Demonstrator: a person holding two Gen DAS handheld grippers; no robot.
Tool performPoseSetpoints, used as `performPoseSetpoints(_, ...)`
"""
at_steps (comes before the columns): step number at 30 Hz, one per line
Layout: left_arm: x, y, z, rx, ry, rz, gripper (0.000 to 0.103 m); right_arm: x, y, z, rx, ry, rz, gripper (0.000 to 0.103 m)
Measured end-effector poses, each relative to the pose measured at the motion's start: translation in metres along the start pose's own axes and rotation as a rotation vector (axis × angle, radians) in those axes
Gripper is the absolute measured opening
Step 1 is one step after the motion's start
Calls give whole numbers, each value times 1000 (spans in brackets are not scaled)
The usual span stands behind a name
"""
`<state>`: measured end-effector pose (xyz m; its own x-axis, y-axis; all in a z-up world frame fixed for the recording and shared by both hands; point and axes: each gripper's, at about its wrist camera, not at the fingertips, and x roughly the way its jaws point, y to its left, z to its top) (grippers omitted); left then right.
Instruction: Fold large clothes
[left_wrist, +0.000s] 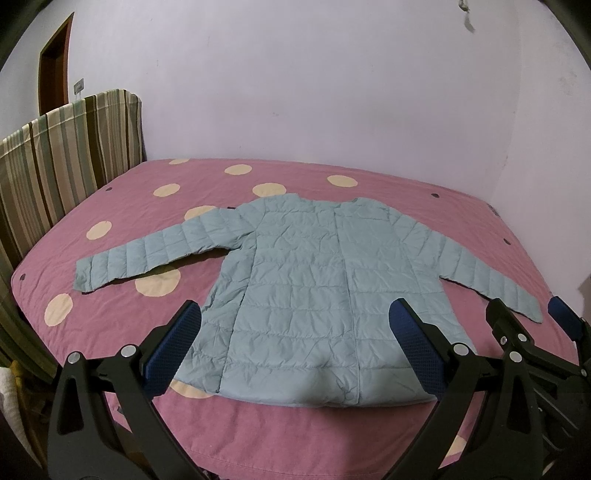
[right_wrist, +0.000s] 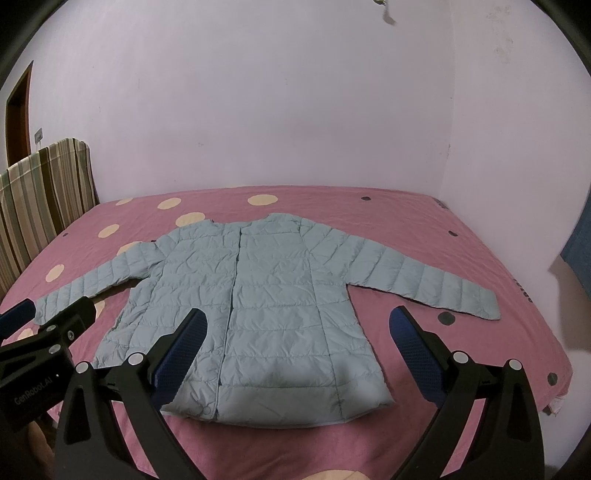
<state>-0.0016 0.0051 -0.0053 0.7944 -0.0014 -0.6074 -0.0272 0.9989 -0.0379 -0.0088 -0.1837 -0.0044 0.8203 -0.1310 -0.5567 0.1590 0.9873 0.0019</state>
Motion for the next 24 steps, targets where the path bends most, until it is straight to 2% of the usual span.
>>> performPoseSetpoints(24, 0, 2, -1, -2, 4, 0, 101, 1, 0, -3, -1, 3, -1, 98)
